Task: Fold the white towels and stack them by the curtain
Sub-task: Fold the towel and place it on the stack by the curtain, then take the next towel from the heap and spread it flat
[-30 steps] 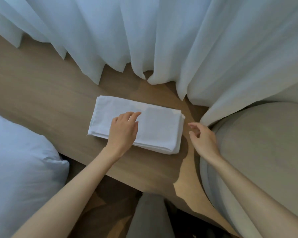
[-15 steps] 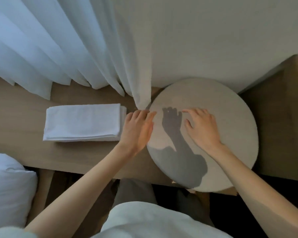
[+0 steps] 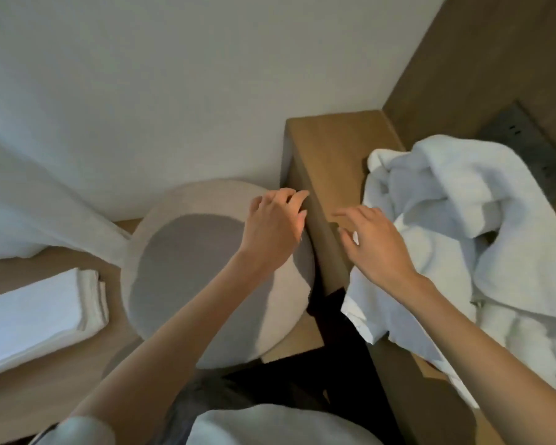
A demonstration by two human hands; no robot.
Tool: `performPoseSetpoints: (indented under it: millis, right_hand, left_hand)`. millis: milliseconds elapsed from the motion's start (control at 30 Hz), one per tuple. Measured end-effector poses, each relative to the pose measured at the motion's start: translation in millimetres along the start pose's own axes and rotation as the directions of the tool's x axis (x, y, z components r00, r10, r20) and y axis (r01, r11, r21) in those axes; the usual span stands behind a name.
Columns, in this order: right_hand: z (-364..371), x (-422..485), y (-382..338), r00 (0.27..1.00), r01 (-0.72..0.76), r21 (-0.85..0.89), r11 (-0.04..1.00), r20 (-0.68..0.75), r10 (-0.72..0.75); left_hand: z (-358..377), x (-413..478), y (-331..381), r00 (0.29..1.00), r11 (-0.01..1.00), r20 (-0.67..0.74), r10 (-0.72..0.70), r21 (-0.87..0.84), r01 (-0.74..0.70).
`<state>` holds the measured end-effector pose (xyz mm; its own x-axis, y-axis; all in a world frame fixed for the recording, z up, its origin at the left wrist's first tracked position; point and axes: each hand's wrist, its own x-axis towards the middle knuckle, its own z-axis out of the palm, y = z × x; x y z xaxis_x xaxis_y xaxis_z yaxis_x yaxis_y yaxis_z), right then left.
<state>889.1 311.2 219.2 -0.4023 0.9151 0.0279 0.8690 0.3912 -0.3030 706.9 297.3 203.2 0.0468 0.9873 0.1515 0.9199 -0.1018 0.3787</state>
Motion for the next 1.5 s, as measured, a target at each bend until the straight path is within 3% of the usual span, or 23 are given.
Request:
performPoseSetpoints:
  millis: [200, 267, 367, 500, 600, 667, 767, 867, 1000, 1133, 1333, 1500]
  right_hand:
    - [-50.5, -36.9, 50.5, 0.974, -0.157, 0.089, 0.984, -0.150, 0.169]
    - [-61.7, -47.1, 60.5, 0.946, -0.213, 0.147, 0.966, -0.218, 0.242]
    - [-73.4, -63.7, 69.7, 0.862, -0.271, 0.220, 0.937, -0.378, 0.338]
    - [-76.2, -80.0, 76.6, 0.722, -0.395, 0.162, 0.904, -0.554, 0.414]
    - [-75.0, -87.0, 82.9, 0.648, -0.566, 0.172, 0.806, -0.513, 0.564]
    - [-71.2, -93.1, 87.9, 0.644, -0.635, 0.142, 0.759, -0.445, 0.622]
    - [-69.0, -103.1, 91.8, 0.621, -0.648, 0.167, 0.743, -0.449, 0.642]
    - [-85.1, -109.3, 90.2, 0.498, -0.624, 0.355, 0.696, -0.506, 0.704]
    - [-134.1, -114.6, 88.0, 0.386, -0.606, 0.338, 0.720, -0.666, 0.639]
    - [-186.1, -125.9, 81.8, 0.224, -0.603, 0.341, 0.721, -0.795, 0.564]
    - [-256.9, -182.3, 77.4, 0.050, -0.548, 0.358, 0.756, -0.889, 0.456]
    - [-297.4, -254.8, 80.3, -0.033, -0.565, 0.270, 0.779, -0.951, 0.306]
  left_hand:
    - [-2.2, 30.1, 83.3, 0.946, 0.946, -0.132, 0.295, -0.097, -0.309]
    - [-2.3, 41.1, 105.2, 0.933, 0.918, -0.071, 0.354, -0.166, -0.361]
    - [1.2, 55.3, 131.1, 0.930, 0.918, 0.048, 0.366, -0.181, -0.352]
    - [4.4, 69.6, 144.2, 0.860, 0.859, 0.059, 0.507, -0.124, -0.498]
    - [9.4, 85.0, 148.7, 0.792, 0.796, 0.095, 0.603, -0.016, -0.604]
    - [10.9, 94.2, 153.6, 0.772, 0.773, 0.098, 0.628, 0.032, -0.633]
    - [7.5, 106.5, 156.7, 0.737, 0.741, 0.083, 0.671, -0.032, -0.671]
    - [-1.0, 116.3, 159.6, 0.698, 0.699, 0.053, 0.715, -0.085, -0.710]
    - [-24.3, 125.6, 183.2, 0.688, 0.640, -0.073, 0.722, -0.305, -0.705]
    - [-54.6, 126.8, 228.4, 0.675, 0.443, -0.198, 0.711, -0.619, -0.648]
    - [-96.4, 100.6, 315.5, 0.637, 0.224, -0.348, 0.687, -0.733, -0.642]
    - [-111.9, 59.3, 394.9, 0.600, 0.099, -0.414, 0.684, -0.763, -0.639]
